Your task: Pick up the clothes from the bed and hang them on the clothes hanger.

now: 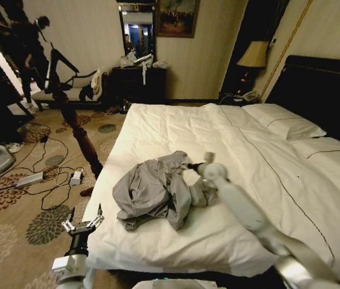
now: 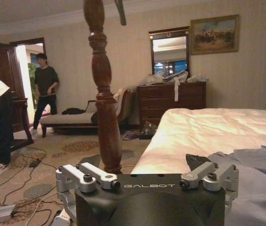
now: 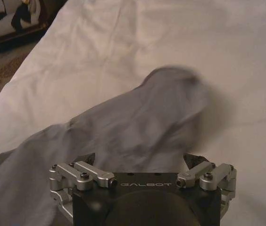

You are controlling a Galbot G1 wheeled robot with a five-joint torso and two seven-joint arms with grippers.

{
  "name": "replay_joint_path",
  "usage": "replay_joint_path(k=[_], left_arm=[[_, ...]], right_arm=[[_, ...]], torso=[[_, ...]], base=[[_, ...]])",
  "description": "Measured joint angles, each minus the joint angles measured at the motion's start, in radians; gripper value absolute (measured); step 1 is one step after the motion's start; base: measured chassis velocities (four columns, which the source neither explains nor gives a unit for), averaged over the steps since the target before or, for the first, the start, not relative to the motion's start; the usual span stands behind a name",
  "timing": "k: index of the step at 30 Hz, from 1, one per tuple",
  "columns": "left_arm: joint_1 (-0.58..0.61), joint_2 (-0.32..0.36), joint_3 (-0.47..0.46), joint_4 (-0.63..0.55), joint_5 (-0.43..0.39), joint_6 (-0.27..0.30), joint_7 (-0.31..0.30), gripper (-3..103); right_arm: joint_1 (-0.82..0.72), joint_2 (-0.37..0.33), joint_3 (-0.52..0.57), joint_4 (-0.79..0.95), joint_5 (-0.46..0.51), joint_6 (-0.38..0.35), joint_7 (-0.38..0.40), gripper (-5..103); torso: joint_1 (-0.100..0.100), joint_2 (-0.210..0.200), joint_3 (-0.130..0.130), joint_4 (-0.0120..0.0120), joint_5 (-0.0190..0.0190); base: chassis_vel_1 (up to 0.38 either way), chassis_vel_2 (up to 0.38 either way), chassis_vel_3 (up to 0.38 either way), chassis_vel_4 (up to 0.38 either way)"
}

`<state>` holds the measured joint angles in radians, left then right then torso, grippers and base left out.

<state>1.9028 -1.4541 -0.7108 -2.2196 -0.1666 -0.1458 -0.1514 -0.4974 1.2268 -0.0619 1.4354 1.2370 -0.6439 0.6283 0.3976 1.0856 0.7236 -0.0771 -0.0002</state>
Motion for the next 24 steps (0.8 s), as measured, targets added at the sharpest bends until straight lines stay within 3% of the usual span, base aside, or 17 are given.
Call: replay_joint_path(k=[2, 15, 18, 21, 23, 24], left_arm=[[0.0, 0.003, -0.005, 0.003, -0.008, 0.0, 0.0, 100], [-0.013, 0.02, -0.021, 0.021, -0.053, 0.003, 0.002, 100], [-0.02, 0.02, -0.016, 0.022, -0.052, 0.01, 0.002, 100], [-0.027, 0.021, -0.012, 0.023, -0.052, 0.014, 0.0, 100], [-0.028, 0.021, -0.012, 0.023, -0.052, 0.014, 0.0, 100], [-0.029, 0.02, -0.012, 0.023, -0.054, 0.015, -0.001, 100]], right_arm=[[0.009, 0.018, -0.008, -0.018, 0.0, 0.001, 0.004, 103], [0.057, 0.088, -0.028, -0.211, -0.166, 0.046, 0.013, 87], [0.074, 0.098, -0.02, -0.256, -0.179, 0.054, 0.01, 80], [0.085, 0.105, -0.018, -0.298, -0.184, 0.056, 0.007, 63], [0.085, 0.106, -0.018, -0.301, -0.184, 0.057, 0.006, 63], [0.086, 0.109, -0.016, -0.308, -0.183, 0.06, 0.006, 52]], torso=[[0.0, 0.0, 0.0, -0.0004, -0.0003], [0.0, 0.0, 0.0, -0.001, 0.0002], [0.0, 0.0, 0.0, -0.0005, 0.0001], [0.0, 0.0, 0.0, -0.0007, 0.0002], [0.0, 0.0, 0.0, -0.0008, 0.0002], [0.0, 0.0, 0.0, -0.0008, 0.0002]], base=[[0.0, 0.0, 0.0, 0.0], [0.0, 0.0, 0.0, 0.0], [0.0, 0.0, 0.0, 0.0], [0.0, 0.0, 0.0, 0.0], [0.0, 0.0, 0.0, 0.0], [0.0, 0.0, 0.0, 0.0]])
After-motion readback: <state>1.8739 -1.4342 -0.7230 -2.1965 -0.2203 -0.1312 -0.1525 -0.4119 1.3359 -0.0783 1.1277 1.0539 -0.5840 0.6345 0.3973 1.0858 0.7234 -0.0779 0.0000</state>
